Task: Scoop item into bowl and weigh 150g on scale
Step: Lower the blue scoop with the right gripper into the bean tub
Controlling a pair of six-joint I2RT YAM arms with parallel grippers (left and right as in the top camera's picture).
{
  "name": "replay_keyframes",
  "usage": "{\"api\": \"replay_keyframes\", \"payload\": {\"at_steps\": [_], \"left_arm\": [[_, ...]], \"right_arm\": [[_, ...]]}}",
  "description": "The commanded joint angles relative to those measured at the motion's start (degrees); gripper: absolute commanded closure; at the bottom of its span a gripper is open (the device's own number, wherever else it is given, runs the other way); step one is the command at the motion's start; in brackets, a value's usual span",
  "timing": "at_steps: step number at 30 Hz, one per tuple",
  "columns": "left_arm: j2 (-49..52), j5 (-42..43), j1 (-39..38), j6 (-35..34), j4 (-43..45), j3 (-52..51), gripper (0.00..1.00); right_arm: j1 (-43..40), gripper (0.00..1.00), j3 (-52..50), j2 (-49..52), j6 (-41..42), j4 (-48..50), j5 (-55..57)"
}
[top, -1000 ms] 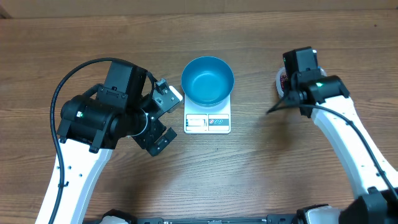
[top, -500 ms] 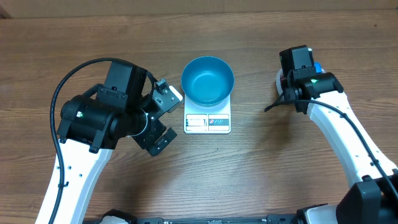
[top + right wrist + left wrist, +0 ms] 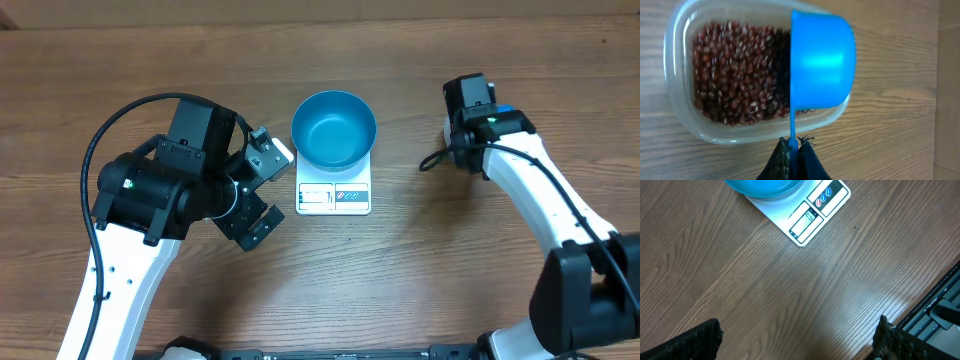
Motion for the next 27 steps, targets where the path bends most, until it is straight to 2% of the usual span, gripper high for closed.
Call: {"api": "replay_keyframes", "payload": {"at_steps": [1, 16, 27], "left_arm": [[-0.6, 0.0, -0.1, 0.0, 0.0, 1.2, 0.0], [-0.6, 0.0, -0.1, 0.0, 0.0, 1.2, 0.0], [-0.6, 0.0, -0.1, 0.0, 0.0, 1.2, 0.0]], "right_arm": [[-0.4, 0.96, 0.7, 1.9, -0.1, -0.1, -1.1], [-0.9, 0.96, 5.6, 1.8, 0.2, -4.0, -18.3], [-9.8, 0.96, 5.8, 1.8, 4.6, -4.3, -32.3]]}}
